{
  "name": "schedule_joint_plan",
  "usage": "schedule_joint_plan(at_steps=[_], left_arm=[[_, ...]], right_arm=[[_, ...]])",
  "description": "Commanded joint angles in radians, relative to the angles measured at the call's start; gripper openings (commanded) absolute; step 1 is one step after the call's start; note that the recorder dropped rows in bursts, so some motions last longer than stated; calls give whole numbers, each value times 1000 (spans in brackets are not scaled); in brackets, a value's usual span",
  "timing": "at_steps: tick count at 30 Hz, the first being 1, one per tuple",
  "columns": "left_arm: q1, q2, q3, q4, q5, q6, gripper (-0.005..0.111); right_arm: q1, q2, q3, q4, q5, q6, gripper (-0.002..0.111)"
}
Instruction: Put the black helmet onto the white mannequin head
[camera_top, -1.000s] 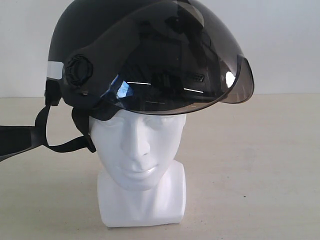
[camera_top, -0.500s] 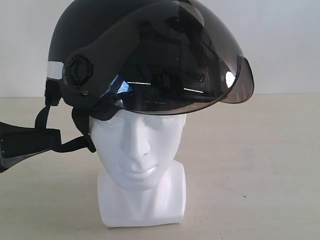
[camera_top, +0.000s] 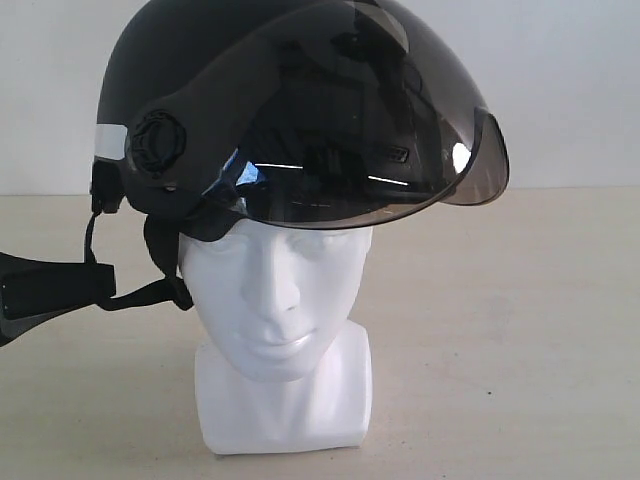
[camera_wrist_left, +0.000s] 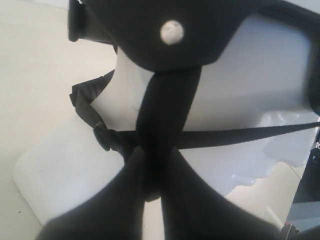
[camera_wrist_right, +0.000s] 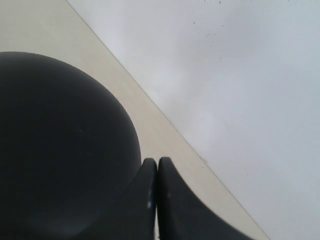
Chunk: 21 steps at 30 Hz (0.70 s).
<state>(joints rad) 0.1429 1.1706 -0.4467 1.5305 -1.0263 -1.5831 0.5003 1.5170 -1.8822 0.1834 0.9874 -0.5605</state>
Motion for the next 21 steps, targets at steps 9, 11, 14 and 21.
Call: schedule_joint_plan(at_steps=[9, 11, 14, 21], left_arm=[[-4, 4, 5, 12, -6, 8, 4], [-4, 4, 5, 12, -11, 8, 4], [-4, 4, 5, 12, -13, 8, 4], [-4, 4, 5, 10, -16, 8, 4]], right_arm=[[-4, 54, -4, 114, 87, -67, 0], [-4, 62, -4, 114, 93, -67, 0], [-4, 62, -4, 116, 98, -58, 0], [-4, 60, -4, 129, 166, -52, 0]])
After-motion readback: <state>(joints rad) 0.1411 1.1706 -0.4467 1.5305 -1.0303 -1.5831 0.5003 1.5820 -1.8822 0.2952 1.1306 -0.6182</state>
